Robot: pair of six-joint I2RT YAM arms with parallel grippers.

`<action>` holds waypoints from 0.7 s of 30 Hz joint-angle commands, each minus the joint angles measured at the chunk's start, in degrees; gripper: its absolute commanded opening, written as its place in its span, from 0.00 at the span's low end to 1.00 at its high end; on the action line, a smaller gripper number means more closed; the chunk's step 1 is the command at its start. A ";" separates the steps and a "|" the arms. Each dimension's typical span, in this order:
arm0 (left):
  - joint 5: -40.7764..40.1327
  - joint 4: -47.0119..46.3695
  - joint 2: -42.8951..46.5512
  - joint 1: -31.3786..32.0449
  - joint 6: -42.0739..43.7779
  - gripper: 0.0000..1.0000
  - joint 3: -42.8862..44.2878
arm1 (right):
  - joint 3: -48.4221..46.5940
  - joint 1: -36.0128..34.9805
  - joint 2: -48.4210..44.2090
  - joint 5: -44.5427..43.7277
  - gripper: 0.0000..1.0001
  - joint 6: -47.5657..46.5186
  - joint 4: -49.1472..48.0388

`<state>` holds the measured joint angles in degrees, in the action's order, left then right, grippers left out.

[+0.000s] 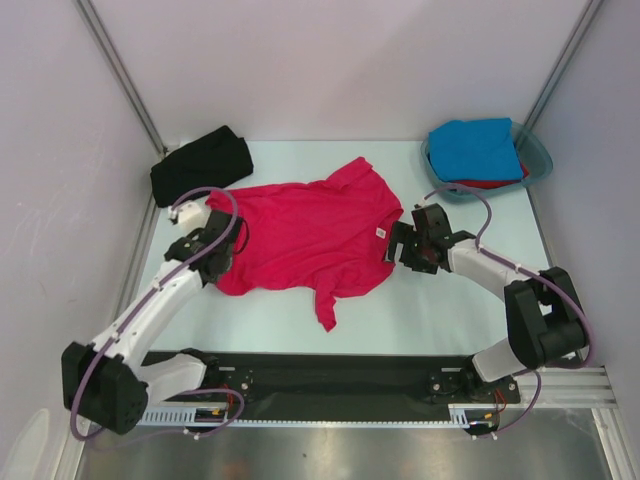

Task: Fold and stack the t-shirts
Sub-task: Flatten the tshirt out

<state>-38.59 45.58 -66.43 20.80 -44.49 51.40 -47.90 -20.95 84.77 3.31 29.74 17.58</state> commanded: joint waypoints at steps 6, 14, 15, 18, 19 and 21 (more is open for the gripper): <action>-17.57 16.48 8.33 -1.46 -18.54 0.34 2.49 | -1.67 -0.58 1.10 0.21 0.94 0.14 -1.32; -18.10 17.88 7.28 -2.16 -19.23 0.83 1.51 | 0.70 0.38 -0.31 0.38 0.95 2.43 -2.29; -17.23 16.31 7.46 -2.16 -17.32 0.84 1.51 | 1.31 0.82 -0.14 0.99 0.95 2.78 -3.07; -13.81 10.35 8.77 -2.16 -11.62 0.85 0.64 | 3.16 1.61 1.26 3.80 0.94 4.45 -6.24; -12.23 7.79 9.39 -2.16 -9.06 0.85 -0.06 | 3.42 1.87 1.79 5.29 0.94 4.80 -7.55; -7.93 1.91 11.06 -2.16 -4.66 0.87 -2.26 | 4.30 1.96 2.59 6.35 0.93 5.77 -8.88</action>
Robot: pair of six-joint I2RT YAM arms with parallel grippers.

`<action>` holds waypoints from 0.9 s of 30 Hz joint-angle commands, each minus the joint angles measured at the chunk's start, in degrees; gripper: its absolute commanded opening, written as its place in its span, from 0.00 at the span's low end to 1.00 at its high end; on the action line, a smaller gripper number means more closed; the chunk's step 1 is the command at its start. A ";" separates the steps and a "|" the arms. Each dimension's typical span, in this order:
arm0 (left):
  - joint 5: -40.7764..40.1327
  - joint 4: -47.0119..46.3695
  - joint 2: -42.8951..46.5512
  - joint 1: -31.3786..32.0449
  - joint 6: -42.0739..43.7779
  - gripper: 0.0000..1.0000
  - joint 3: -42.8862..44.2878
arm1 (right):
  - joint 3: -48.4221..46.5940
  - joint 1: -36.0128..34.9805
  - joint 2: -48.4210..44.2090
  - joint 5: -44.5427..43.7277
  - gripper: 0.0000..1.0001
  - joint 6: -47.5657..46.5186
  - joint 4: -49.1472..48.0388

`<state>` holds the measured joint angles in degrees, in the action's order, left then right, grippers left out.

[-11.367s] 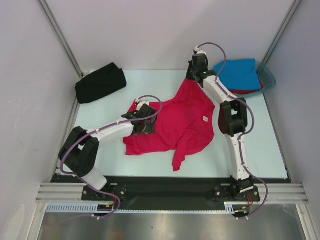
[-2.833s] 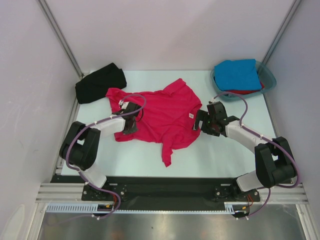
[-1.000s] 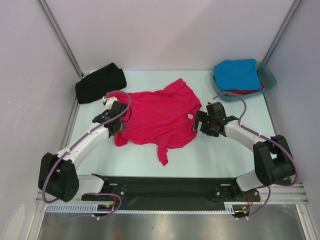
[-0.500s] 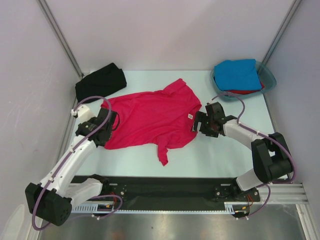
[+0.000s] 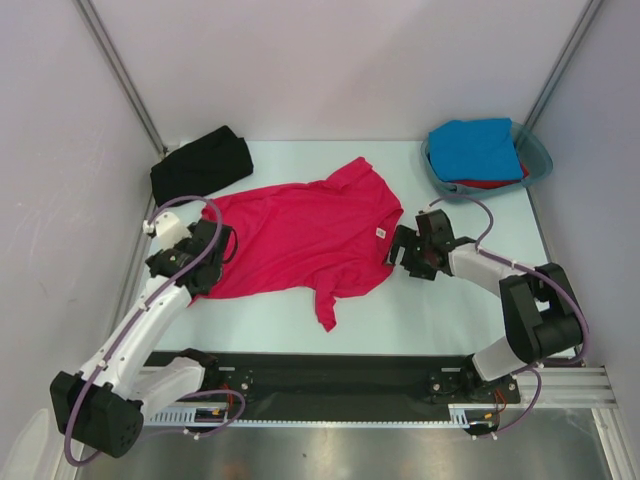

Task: Fold and stack the t-shirts
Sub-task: Flatten the tshirt out

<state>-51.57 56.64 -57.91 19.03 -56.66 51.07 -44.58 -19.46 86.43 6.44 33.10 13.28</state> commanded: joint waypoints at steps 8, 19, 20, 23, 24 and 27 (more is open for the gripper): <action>13.78 -20.08 4.22 -0.39 13.77 0.81 -7.21 | 3.09 0.57 5.58 10.34 0.72 4.78 -12.31; 15.09 -19.99 -0.36 -0.39 15.53 0.81 -5.80 | 7.57 -1.89 0.94 8.07 0.68 8.38 -10.47; 15.18 -20.34 -0.45 -0.39 15.62 0.81 -5.98 | 7.92 -2.07 0.50 7.63 0.68 8.64 -10.38; 15.80 -21.04 -0.89 -0.39 16.06 0.81 -5.98 | 8.72 -2.68 0.23 7.10 0.65 9.08 -10.99; 16.15 -21.22 -1.06 -0.39 16.15 0.81 -5.89 | 8.72 -2.68 0.84 7.27 0.56 9.09 -11.17; 16.24 -21.22 -1.68 -0.39 16.32 0.81 -5.81 | 9.24 -3.47 1.46 7.10 0.39 9.52 -12.22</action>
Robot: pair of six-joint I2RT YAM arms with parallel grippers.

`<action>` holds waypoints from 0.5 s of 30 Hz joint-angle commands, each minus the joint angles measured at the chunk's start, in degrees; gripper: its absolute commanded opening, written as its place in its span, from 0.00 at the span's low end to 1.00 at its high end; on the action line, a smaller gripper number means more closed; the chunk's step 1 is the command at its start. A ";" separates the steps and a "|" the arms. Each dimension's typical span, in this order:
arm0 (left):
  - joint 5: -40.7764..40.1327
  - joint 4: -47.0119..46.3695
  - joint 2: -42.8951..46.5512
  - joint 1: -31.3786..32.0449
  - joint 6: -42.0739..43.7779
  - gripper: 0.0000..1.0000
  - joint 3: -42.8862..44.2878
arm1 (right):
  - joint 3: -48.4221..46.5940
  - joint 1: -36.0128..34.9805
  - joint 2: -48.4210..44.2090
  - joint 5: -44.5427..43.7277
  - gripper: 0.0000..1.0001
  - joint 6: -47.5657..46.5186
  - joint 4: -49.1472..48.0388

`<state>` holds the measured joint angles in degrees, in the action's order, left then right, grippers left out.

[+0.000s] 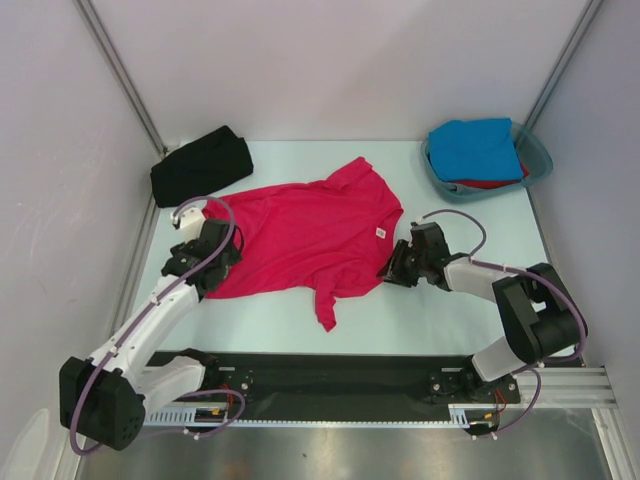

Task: Fold and stack the t-shirts
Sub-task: Flatten the tshirt out

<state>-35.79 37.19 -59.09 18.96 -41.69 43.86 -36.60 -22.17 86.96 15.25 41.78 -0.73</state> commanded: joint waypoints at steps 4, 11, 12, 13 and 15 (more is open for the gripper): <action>0.55 -1.94 -1.03 -0.33 1.70 0.81 1.41 | 0.83 -0.85 2.60 -1.80 0.00 0.76 1.61; 0.72 -2.30 -1.55 -0.33 2.49 0.81 1.49 | 0.48 -0.94 -4.39 -5.65 0.00 -0.91 7.49; 0.81 -2.21 -1.73 -0.33 2.49 0.81 1.58 | 0.48 -1.12 -6.08 -8.01 0.00 -1.35 10.72; 0.90 -2.21 -1.90 -0.33 2.58 0.81 1.76 | 0.22 -1.03 -8.27 -9.26 0.00 -2.13 12.58; 1.16 -2.56 -2.17 -0.33 3.10 0.81 1.85 | -0.05 -1.03 -14.49 -13.37 0.00 -2.75 18.27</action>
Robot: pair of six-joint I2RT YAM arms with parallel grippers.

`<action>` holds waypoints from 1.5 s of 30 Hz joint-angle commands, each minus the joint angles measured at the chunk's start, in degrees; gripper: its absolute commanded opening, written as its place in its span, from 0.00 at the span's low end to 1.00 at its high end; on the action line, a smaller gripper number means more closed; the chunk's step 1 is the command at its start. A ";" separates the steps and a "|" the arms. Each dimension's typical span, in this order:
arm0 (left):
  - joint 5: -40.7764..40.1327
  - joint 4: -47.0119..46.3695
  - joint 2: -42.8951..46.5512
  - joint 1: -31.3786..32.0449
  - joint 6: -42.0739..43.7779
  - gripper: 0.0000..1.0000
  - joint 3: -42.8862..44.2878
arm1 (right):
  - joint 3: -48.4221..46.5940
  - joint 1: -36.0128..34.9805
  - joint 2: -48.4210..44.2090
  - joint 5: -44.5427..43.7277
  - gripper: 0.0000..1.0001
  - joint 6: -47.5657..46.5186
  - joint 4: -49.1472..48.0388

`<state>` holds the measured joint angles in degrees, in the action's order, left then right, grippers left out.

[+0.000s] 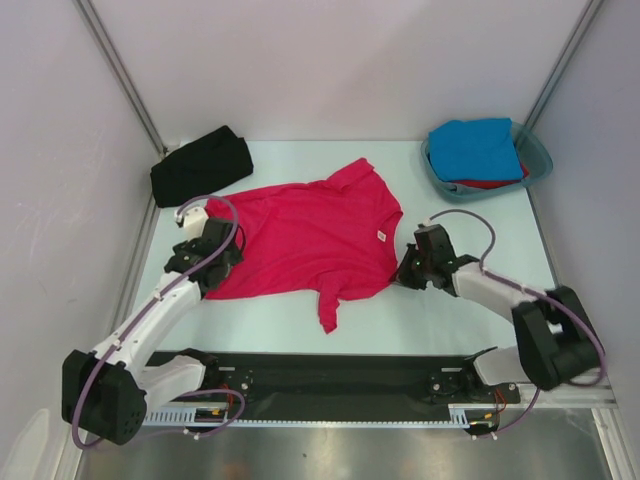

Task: Fold and stack the t-shirts
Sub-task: Flatten the tshirt out

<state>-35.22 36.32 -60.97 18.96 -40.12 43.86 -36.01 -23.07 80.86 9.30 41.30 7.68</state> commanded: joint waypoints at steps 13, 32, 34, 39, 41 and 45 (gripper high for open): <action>3.93 -1.51 -5.82 -0.33 3.73 0.81 4.66 | -3.45 -1.88 -30.05 -18.96 0.00 3.33 38.54; 6.74 -10.10 -15.83 -0.33 8.21 0.89 13.00 | -25.69 1.88 -14.26 -24.10 0.84 -10.97 23.98; 6.13 -11.70 -18.82 -0.33 9.00 0.90 15.37 | -27.61 2.68 -8.37 -21.18 0.83 -11.07 21.42; -1.14 -8.30 -32.79 -0.42 9.80 0.88 24.41 | -31.31 2.50 -2.73 -16.69 0.81 -12.38 18.78; -3.18 -7.93 -37.79 -0.50 10.14 0.87 26.79 | -30.97 2.42 -2.90 -16.07 0.81 -12.82 17.98; -6.96 -6.96 -44.66 -0.85 11.20 0.85 30.05 | -30.70 2.50 -3.60 -16.33 0.82 -13.70 18.15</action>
<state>-36.84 27.97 -102.50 18.79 -30.83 70.26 -64.36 -20.56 79.40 -8.27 29.80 28.53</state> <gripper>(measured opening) 0.853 0.818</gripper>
